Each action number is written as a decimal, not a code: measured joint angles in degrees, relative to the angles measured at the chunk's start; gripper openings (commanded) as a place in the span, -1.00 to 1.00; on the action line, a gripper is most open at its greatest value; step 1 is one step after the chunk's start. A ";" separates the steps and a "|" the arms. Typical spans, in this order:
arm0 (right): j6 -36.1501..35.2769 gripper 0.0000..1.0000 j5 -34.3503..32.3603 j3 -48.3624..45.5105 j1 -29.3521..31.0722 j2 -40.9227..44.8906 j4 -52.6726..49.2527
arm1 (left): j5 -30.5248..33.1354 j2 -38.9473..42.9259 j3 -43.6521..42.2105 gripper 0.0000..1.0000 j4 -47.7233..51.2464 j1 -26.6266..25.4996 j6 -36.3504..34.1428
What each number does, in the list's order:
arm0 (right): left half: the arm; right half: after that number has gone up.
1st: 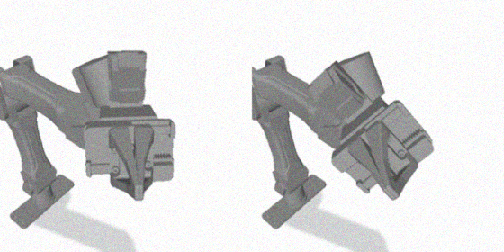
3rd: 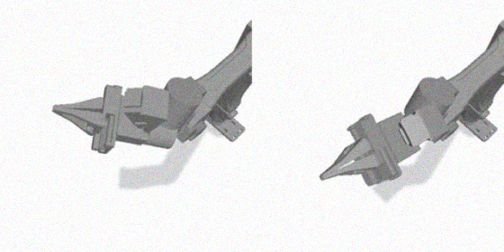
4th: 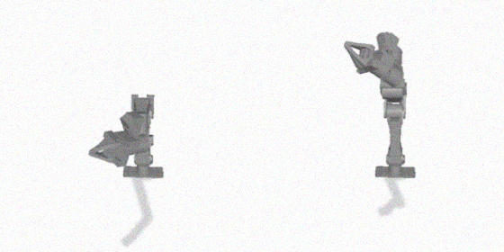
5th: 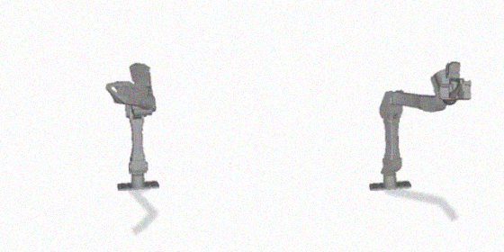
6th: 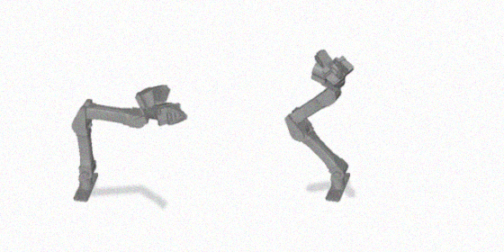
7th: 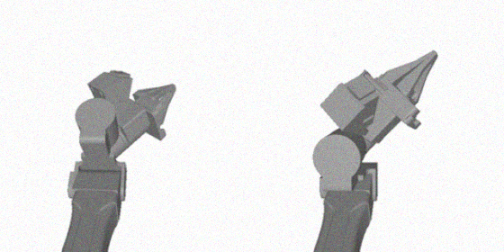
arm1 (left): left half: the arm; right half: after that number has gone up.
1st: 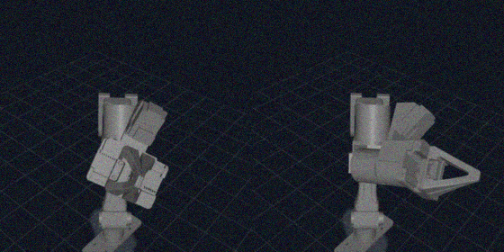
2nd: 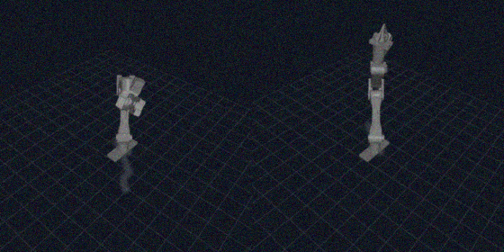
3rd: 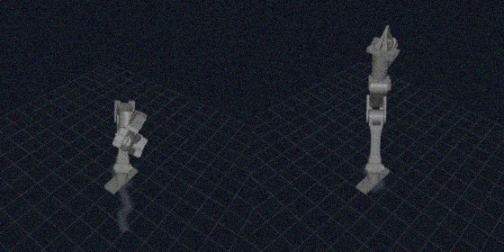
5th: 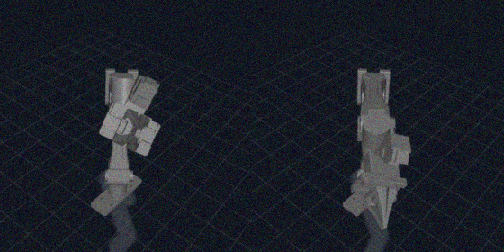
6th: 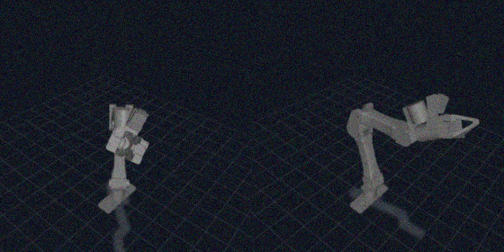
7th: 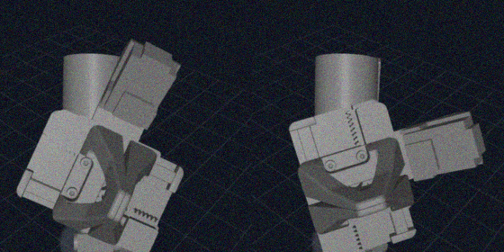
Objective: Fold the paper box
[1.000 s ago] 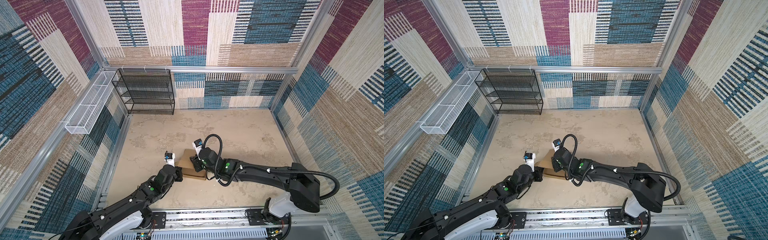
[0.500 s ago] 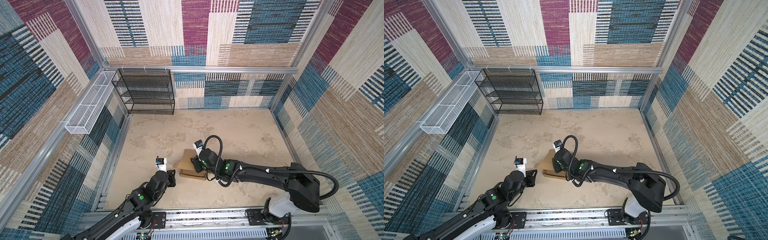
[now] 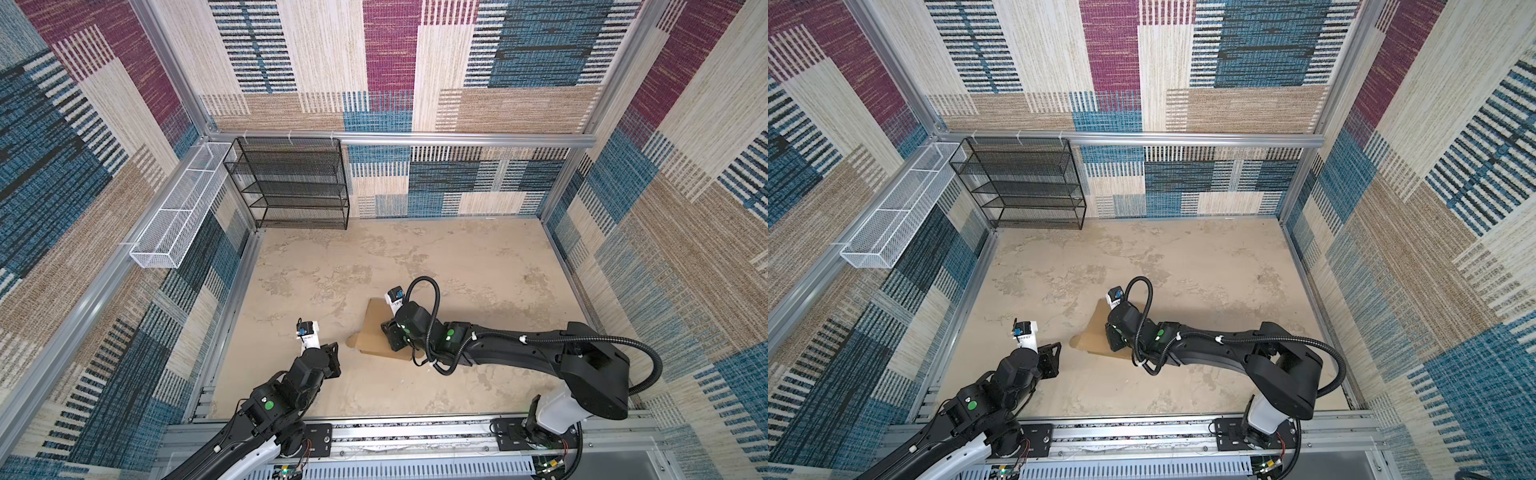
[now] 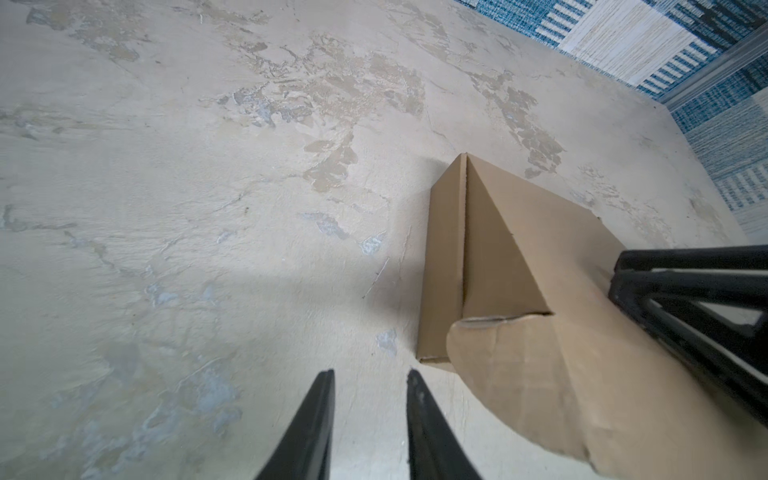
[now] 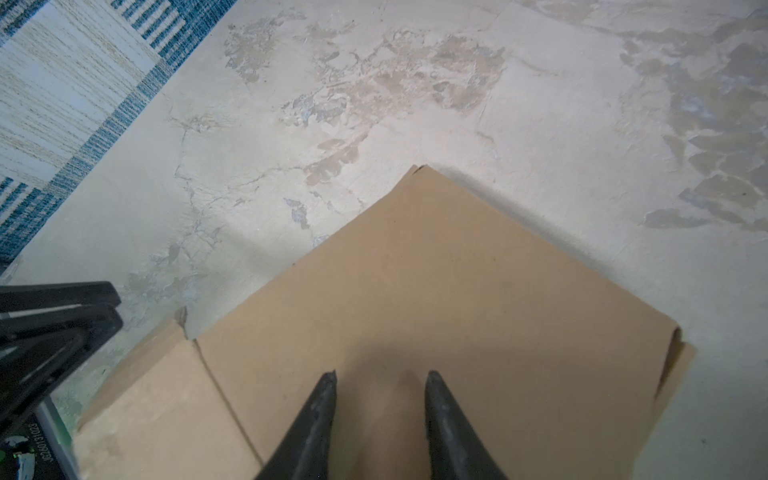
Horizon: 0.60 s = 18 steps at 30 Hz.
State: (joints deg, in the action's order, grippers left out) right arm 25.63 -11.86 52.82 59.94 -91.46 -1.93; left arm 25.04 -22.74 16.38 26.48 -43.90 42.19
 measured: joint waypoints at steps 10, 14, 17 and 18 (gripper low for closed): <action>1.14 -0.25 0.96 -2.05 -0.33 -1.27 0.66 | 1.44 -1.62 2.43 -0.24 1.22 0.04 -0.26; 1.77 -0.25 1.40 -3.48 -0.63 -1.33 0.94 | 1.55 -3.93 2.82 -0.18 0.24 0.17 -0.66; 2.40 -0.25 1.64 -4.48 -0.76 -1.33 1.73 | 1.49 -6.56 3.30 -0.12 -1.16 0.31 -1.33; 2.47 -0.25 1.79 -4.68 -0.79 -1.33 2.05 | 1.44 -7.48 3.43 -0.10 -1.62 0.31 -1.49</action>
State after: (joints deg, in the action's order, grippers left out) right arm 28.10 -10.07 48.14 59.16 -92.79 0.12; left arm 26.48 -30.22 19.81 24.86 -43.59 40.71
